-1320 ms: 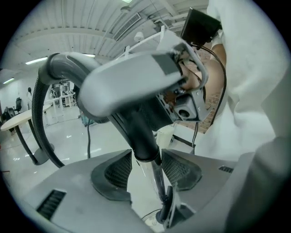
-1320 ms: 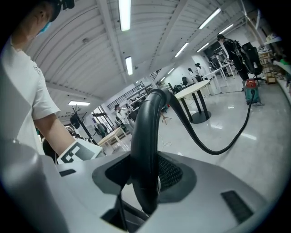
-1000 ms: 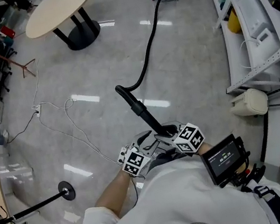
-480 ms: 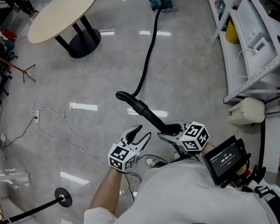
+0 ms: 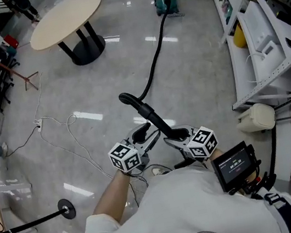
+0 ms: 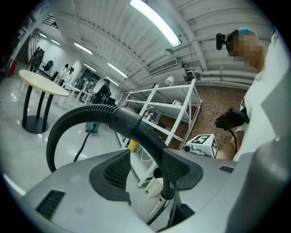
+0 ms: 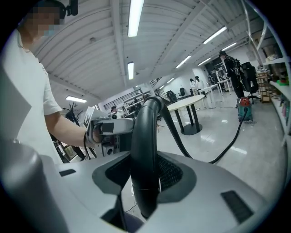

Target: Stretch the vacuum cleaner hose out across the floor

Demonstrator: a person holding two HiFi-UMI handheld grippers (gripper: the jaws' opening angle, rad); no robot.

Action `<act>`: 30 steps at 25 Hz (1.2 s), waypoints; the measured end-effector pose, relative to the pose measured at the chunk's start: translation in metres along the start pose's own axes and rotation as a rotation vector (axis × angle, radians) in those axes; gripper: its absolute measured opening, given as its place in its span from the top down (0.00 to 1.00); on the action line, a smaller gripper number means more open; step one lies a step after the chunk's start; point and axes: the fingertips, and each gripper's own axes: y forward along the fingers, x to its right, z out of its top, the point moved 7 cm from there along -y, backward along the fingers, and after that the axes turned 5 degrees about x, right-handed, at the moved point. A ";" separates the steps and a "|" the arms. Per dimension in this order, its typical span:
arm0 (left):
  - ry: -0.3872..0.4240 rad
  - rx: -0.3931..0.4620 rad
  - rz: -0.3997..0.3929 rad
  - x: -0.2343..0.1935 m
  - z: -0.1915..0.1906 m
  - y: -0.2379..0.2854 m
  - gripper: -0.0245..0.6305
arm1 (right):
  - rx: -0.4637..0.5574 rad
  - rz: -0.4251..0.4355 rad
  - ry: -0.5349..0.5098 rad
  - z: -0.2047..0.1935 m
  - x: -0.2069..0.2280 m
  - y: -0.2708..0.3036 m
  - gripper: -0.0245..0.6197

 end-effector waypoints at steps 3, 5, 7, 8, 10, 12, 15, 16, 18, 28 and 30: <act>-0.029 0.012 0.007 -0.002 0.003 0.007 0.66 | 0.011 -0.011 0.000 0.005 0.007 -0.002 0.72; -0.073 0.015 -0.029 0.001 0.005 0.013 0.66 | 0.014 -0.011 -0.004 0.007 0.009 -0.003 0.72; -0.094 0.015 -0.077 0.008 0.006 0.021 0.66 | 0.010 -0.003 -0.012 0.007 0.006 -0.004 0.72; -0.089 0.013 -0.089 0.010 0.006 0.024 0.64 | 0.008 0.001 -0.017 0.006 0.004 -0.004 0.72; -0.075 0.015 -0.092 0.013 0.007 0.030 0.62 | 0.007 0.002 -0.025 0.006 0.003 -0.004 0.72; -0.071 0.023 -0.083 0.014 0.007 0.032 0.62 | 0.006 0.001 -0.026 0.006 0.004 -0.005 0.72; -0.083 0.033 -0.069 0.016 0.007 0.033 0.62 | 0.001 0.005 -0.030 0.006 0.004 -0.008 0.72; -0.089 0.036 -0.066 0.017 0.007 0.032 0.62 | 0.001 0.007 -0.032 0.007 0.003 -0.008 0.72; -0.096 0.042 -0.060 0.017 0.008 0.030 0.62 | -0.002 0.011 -0.037 0.007 0.002 -0.007 0.72; -0.080 0.047 -0.045 0.025 0.010 0.035 0.63 | 0.000 0.015 -0.072 0.007 0.004 -0.010 0.72; -0.076 0.049 -0.044 0.026 0.012 0.034 0.64 | 0.001 0.011 -0.075 0.008 0.003 -0.009 0.72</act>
